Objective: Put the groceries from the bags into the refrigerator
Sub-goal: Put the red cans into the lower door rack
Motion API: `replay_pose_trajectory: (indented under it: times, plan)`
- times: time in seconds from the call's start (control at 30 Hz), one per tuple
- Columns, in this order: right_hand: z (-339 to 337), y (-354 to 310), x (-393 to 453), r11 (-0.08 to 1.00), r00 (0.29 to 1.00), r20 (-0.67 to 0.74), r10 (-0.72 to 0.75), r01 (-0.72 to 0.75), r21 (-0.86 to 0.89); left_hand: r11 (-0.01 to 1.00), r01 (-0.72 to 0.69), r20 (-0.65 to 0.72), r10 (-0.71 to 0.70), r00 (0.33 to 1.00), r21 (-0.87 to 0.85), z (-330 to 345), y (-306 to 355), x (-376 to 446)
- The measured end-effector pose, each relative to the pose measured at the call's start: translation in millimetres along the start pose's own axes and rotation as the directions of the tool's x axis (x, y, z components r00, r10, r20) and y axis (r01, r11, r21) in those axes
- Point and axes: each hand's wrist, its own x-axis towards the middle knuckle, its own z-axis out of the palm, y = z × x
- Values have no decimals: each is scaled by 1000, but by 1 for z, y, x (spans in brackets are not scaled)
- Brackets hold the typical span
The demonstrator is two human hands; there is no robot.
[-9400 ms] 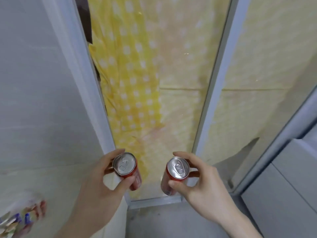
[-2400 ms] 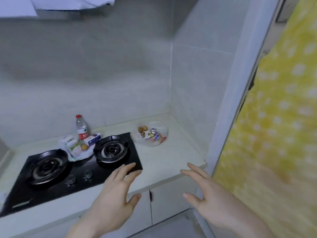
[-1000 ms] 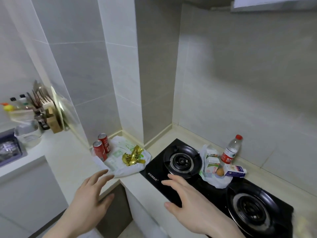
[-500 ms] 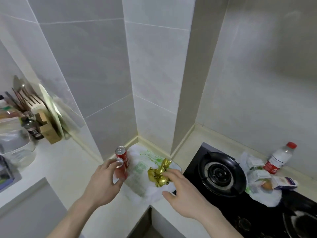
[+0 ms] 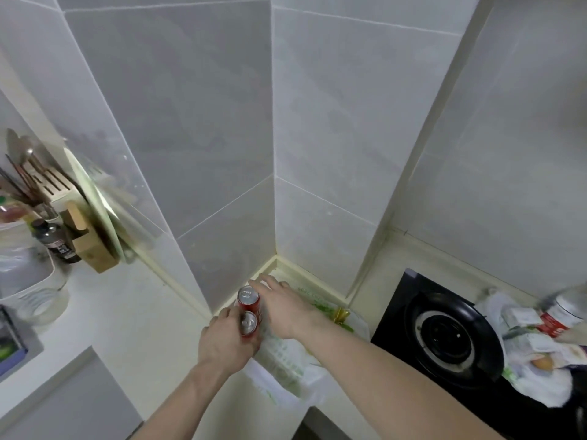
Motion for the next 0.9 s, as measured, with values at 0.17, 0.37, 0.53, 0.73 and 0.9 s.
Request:
replay_pose_trajectory:
  times: [0.17,0.37,0.53,0.73,0.9]
  plan:
    - [12,-3,40,995,995,100,-21,30,-93,992,24,-5,-25,1000,-121,-1,-7,10]
    - [26,4,62,999,996,88,-15,19,-48,990,-8,16,10,1000,-143,1,-14,15]
    - [30,2,65,999,999,0,43,-43,1,988,-1,97,16,995,-155,-4,-15,13]
    - [29,25,26,964,976,-137,170,-136,230,973,-48,59,63,996,-226,-12,-15,-1]
    - [17,45,-58,831,888,-285,362,-168,531,903,-159,-37,158,987,-400,-28,-1,-22]
